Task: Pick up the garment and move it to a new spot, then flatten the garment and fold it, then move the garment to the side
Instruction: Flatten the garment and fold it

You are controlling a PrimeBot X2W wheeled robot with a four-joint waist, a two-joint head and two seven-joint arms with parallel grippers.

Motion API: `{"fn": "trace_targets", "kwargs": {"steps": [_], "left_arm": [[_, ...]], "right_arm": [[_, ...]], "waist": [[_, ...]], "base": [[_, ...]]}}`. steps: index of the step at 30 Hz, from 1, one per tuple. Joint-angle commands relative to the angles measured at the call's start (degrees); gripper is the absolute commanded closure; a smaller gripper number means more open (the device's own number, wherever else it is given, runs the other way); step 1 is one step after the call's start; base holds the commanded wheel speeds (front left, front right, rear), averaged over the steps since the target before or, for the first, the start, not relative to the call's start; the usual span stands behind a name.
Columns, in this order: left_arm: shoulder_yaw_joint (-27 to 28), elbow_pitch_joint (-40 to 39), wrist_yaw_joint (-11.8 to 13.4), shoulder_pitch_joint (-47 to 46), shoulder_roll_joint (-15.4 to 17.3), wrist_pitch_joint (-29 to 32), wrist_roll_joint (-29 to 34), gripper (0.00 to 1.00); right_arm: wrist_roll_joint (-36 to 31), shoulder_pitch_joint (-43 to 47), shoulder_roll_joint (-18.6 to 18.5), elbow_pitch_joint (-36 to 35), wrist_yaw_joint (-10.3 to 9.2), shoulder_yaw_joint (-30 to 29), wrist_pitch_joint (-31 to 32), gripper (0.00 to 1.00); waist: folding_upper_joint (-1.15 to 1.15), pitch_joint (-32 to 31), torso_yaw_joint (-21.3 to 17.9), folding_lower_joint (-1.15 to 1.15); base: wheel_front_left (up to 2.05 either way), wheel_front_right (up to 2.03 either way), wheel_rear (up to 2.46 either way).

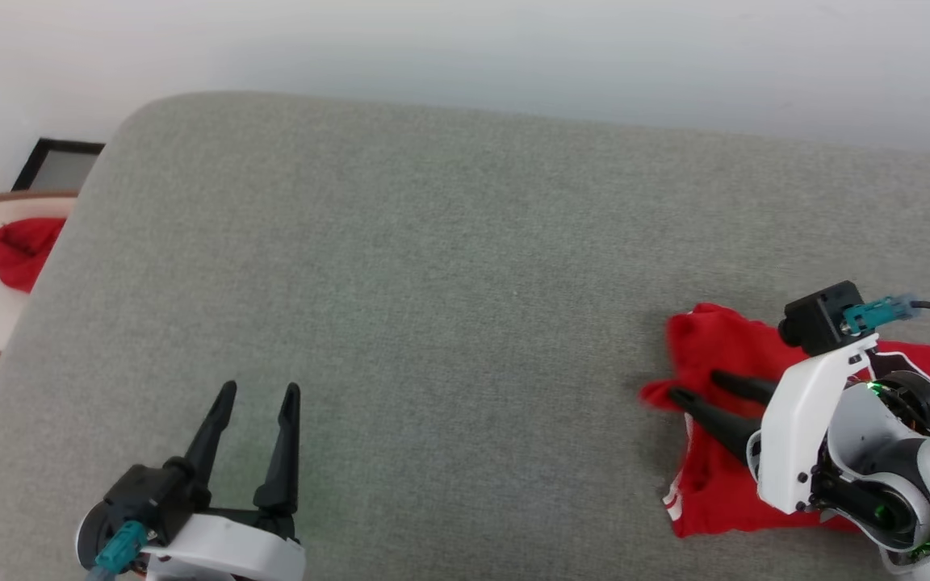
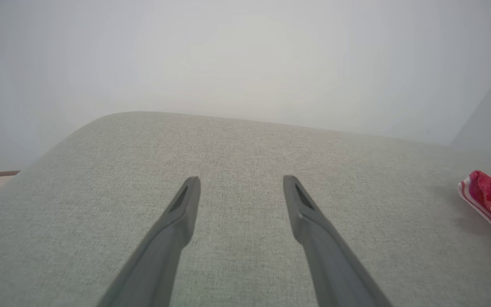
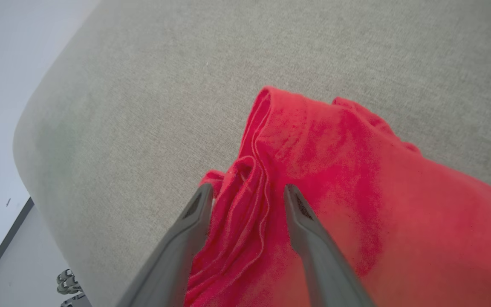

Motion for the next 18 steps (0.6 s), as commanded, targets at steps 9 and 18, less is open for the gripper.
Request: {"fn": "trace_targets", "kwargs": {"steps": [9,18], "left_arm": [[0.25,0.77,0.07,1.2,1.75,-0.04,-1.34,0.0],[-1.24,3.69,0.07,0.55,3.94,-0.04,-2.39,0.0]], "right_arm": [[4.67,1.05,-5.3,-1.49,-0.04,-1.95,-6.61,0.0],[5.04,3.54,-8.5,1.99,-0.04,-6.64,-18.43,0.0]], "waist": [[0.0,-3.19,-3.91,0.0],[0.0,-4.75,-7.86,0.0]], "base": [[0.0,0.0,0.0],[0.0,0.0,0.0]]}}
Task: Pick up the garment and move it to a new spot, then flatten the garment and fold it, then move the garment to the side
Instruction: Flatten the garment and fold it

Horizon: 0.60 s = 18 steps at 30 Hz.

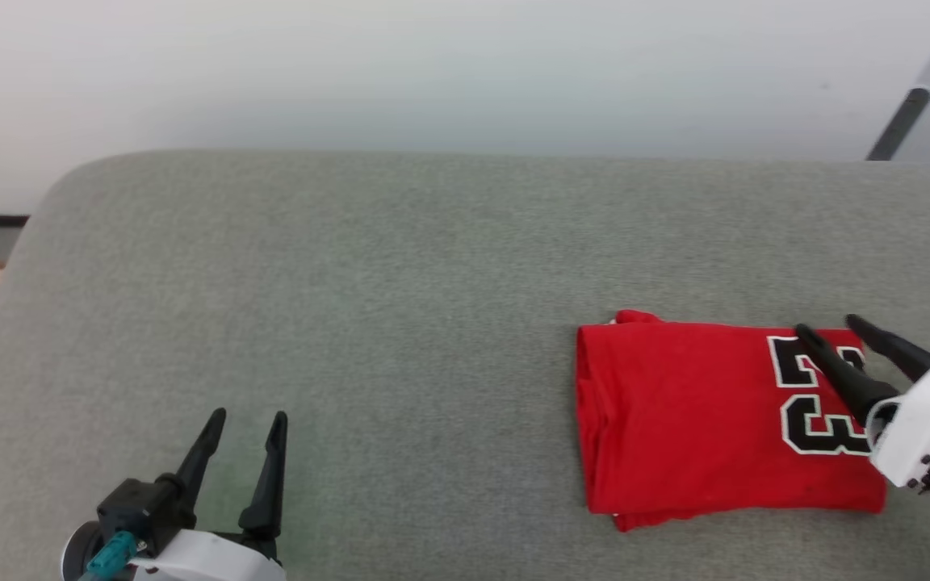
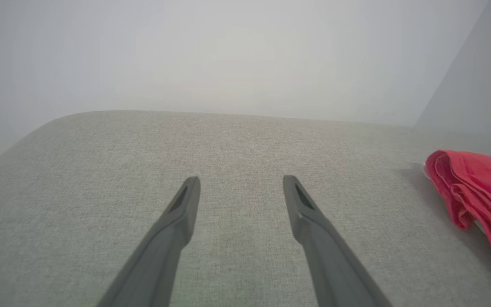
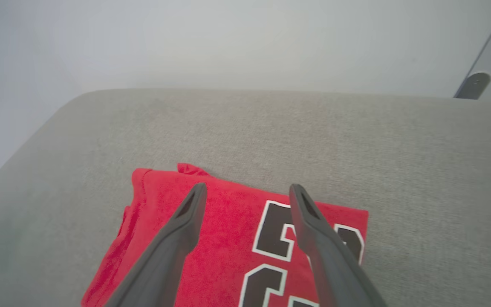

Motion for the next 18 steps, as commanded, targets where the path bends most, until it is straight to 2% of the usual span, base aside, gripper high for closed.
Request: {"fn": "trace_targets", "kwargs": {"steps": [1,8,12,18], "left_arm": [[0.03,0.6,0.07,-0.48,0.25,-0.04,-0.63,0.0],[-0.56,3.5,0.07,0.71,0.57,-0.04,-1.72,0.0],[-0.51,4.55,0.07,1.67,0.86,-0.04,-2.33,0.0],[0.69,3.52,0.07,3.65,1.06,-0.04,-2.42,0.0]], "right_arm": [[-0.42,0.93,-0.1,1.26,-0.04,-0.72,-3.05,0.0],[-4.14,3.37,0.89,8.51,-0.04,-0.96,-18.7,0.0],[-6.25,5.38,2.73,11.94,-0.04,-0.89,-27.48,0.0],[-8.55,8.64,5.08,13.49,-0.04,-1.13,-34.9,0.0]], "waist": [[0.0,-0.89,-1.72,0.0],[0.0,-3.15,-3.7,0.0],[0.0,-4.89,-4.08,0.0],[0.0,-7.3,-3.92,0.0]], "base": [[0.0,0.0,0.0],[0.0,0.0,0.0],[0.0,0.0,0.0],[0.0,0.0,0.0]]}}
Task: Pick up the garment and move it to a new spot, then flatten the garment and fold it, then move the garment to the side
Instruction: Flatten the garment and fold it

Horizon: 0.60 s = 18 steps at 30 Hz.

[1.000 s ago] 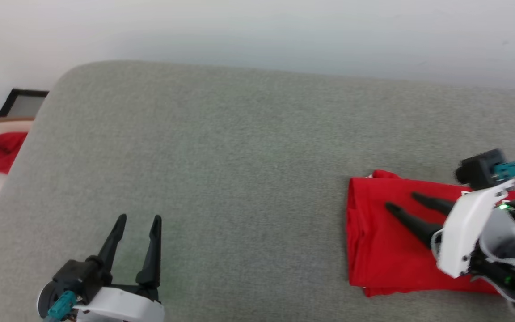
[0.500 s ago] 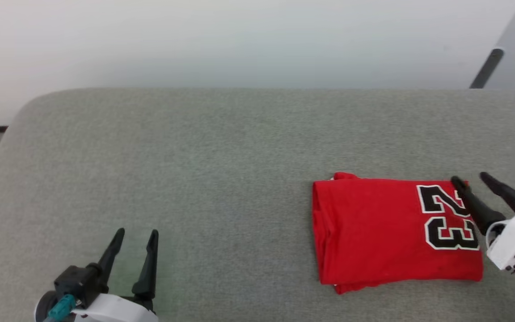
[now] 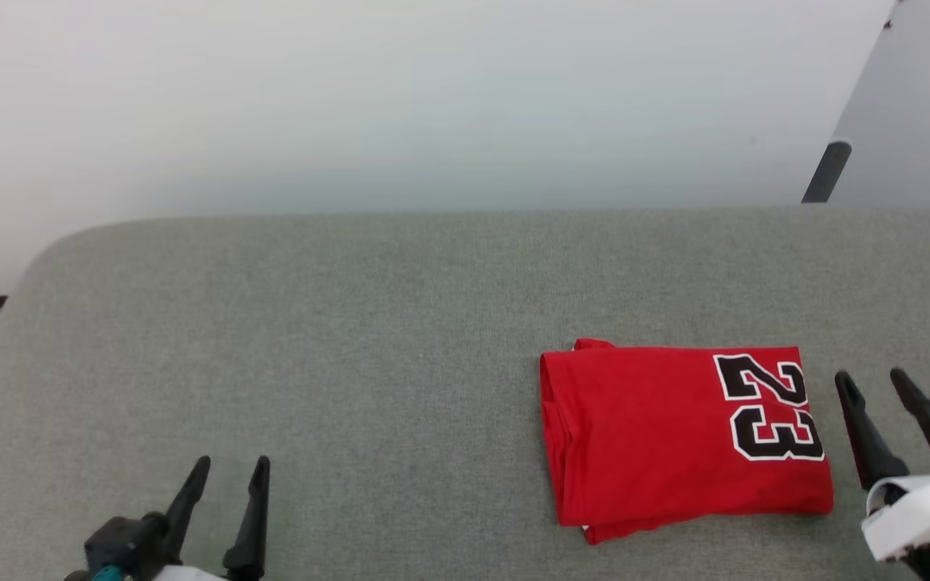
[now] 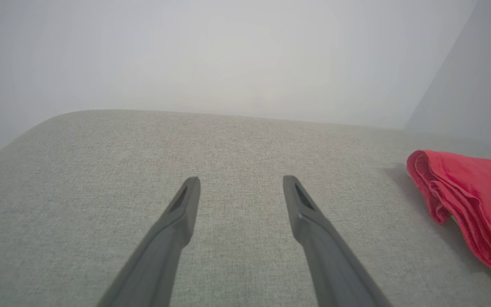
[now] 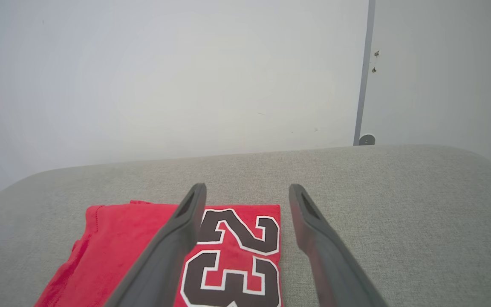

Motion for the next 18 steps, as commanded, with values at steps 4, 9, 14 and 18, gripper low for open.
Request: {"fn": "trace_targets", "kwargs": {"steps": [4,9,14,18], "left_arm": [[1.47,-2.22,0.06,2.39,0.11,-0.04,0.56,0.0],[2.54,-4.78,0.07,4.42,0.3,-0.04,1.41,0.0],[3.15,-7.11,0.07,6.91,0.3,-0.04,2.4,0.0],[3.5,-8.8,0.07,8.45,0.26,-0.04,2.64,0.0]], "right_arm": [[-1.43,3.25,1.49,-1.1,-0.02,-2.6,-2.01,0.0],[-3.25,6.07,3.06,-4.01,-0.02,-5.93,-2.41,0.0],[-5.83,8.54,5.18,-7.79,-0.02,-8.45,-1.51,0.0],[-7.63,10.8,6.65,-10.9,-0.02,-10.13,-0.19,0.0]], "waist": [[0.0,-2.4,0.55,0.0],[0.0,-3.22,1.25,0.0],[0.0,-3.59,1.69,0.0],[0.0,-3.62,2.26,0.0]], "base": [[0.0,0.0,0.0],[0.0,0.0,0.0],[0.0,0.0,0.0],[0.0,0.0,0.0]]}}
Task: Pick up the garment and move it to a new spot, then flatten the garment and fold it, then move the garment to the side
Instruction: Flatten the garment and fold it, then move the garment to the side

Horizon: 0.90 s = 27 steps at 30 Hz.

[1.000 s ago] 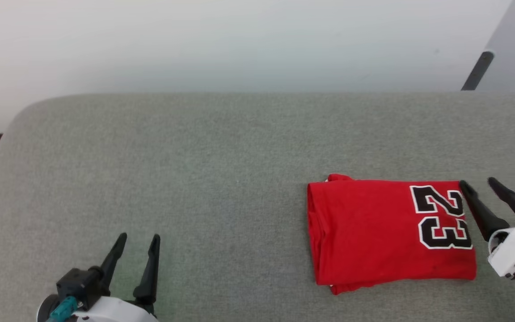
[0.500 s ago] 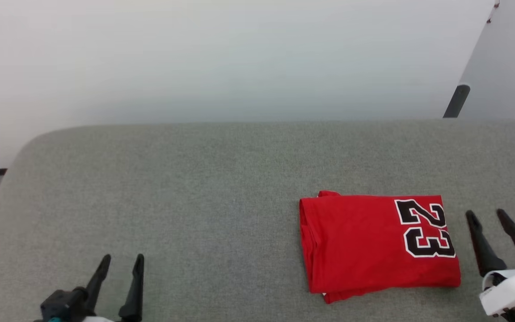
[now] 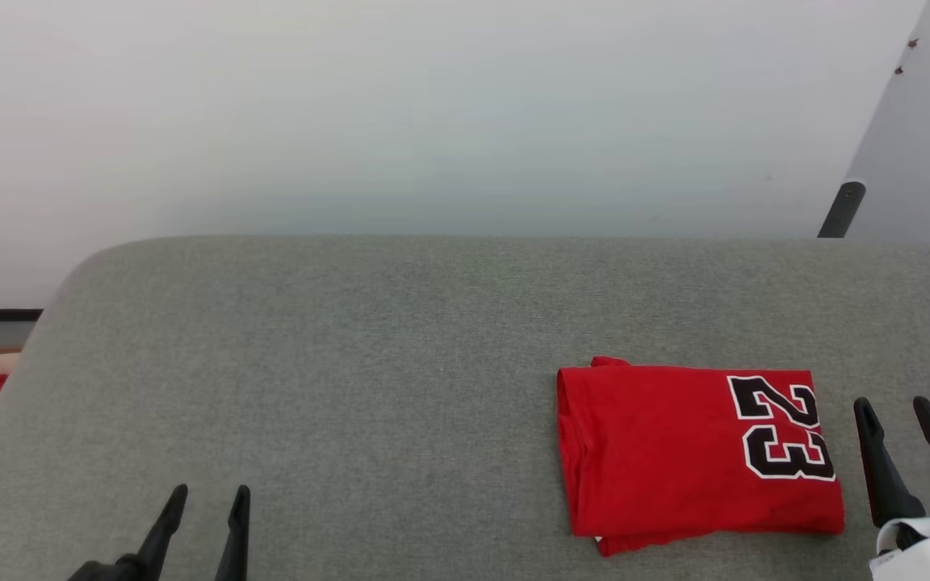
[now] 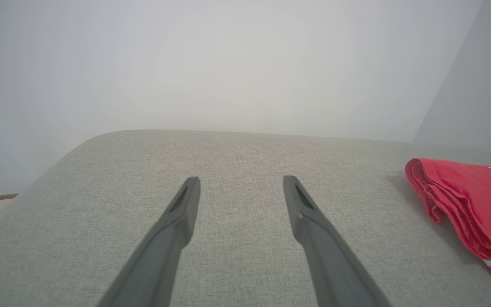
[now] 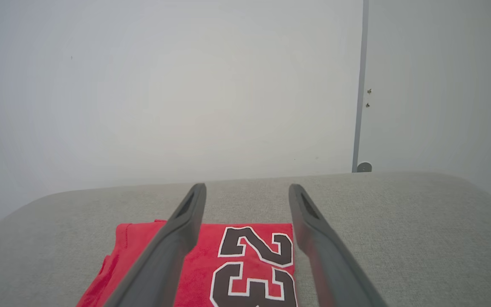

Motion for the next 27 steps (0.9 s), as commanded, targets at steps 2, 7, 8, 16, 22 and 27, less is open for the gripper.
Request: {"fn": "trace_targets", "kwargs": {"steps": [2,7,8,16,22,27], "left_arm": [[0.34,-1.33,0.1,1.3,0.14,-0.04,0.39,0.0],[0.39,-3.0,0.29,2.6,0.55,-0.04,0.53,0.0],[0.47,-3.56,0.43,2.99,0.65,-0.04,0.51,0.0],[0.37,-6.5,1.3,4.71,0.34,0.47,-0.3,0.0],[0.04,-7.08,1.49,4.62,0.4,0.58,-0.44,0.0],[-0.17,-7.34,1.56,4.56,0.59,0.56,-0.57,0.0]], "right_arm": [[-1.47,2.22,0.93,-2.43,-0.02,-1.58,0.99,0.0],[-2.26,4.67,1.97,-5.36,-0.02,-3.65,2.27,0.0],[-2.32,5.28,2.21,-6.01,-0.02,-4.26,2.6,0.0],[-3.28,8.88,4.35,-9.29,-0.02,-7.56,4.61,0.0],[-3.83,9.08,4.93,-10.15,-0.02,-7.93,5.3,0.0],[-3.82,9.11,4.98,-10.57,-0.02,-7.93,5.87,0.0]], "waist": [[0.0,0.06,0.6,0.0],[0.0,0.13,0.92,0.0],[0.0,0.12,0.94,0.0],[0.0,0.12,0.98,0.0],[0.0,0.05,0.84,0.0],[0.0,-0.01,0.85,0.0]], "base": [[0.0,0.0,0.0],[0.0,0.0,0.0],[0.0,0.0,0.0],[0.0,0.0,0.0],[0.0,0.0,0.0],[0.0,0.0,0.0]]}}
